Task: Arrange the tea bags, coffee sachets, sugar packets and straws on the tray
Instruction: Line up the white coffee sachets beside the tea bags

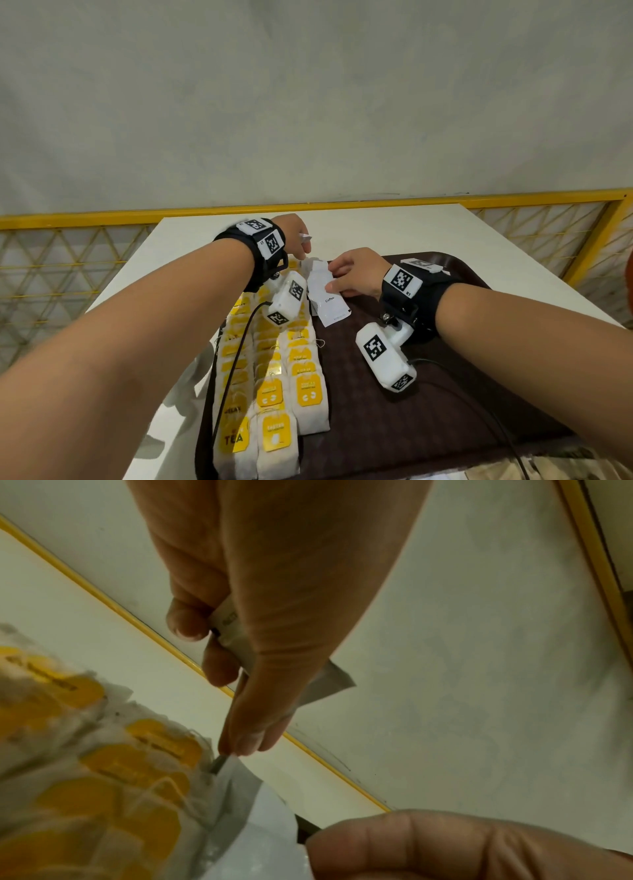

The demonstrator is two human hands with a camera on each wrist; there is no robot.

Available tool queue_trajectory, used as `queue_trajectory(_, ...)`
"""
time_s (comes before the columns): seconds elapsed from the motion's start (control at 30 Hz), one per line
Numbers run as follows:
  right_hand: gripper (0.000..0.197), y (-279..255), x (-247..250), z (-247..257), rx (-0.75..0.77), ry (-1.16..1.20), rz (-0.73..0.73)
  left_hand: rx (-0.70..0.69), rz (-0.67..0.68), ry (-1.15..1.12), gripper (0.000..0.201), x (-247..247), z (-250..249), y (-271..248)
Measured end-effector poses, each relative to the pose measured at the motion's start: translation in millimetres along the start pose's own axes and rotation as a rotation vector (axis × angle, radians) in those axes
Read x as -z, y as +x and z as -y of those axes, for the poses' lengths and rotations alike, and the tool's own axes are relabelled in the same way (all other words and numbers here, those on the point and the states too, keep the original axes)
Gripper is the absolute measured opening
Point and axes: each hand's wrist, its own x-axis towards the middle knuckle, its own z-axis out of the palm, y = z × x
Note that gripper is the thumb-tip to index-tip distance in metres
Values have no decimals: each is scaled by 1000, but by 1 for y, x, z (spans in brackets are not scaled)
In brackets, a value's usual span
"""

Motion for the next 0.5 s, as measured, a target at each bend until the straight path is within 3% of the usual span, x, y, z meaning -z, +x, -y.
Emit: queue_trajectory(0.5, 50, 10, -2, -6, 53, -122, 12, -1, 85, 45, 24, 6, 1, 15)
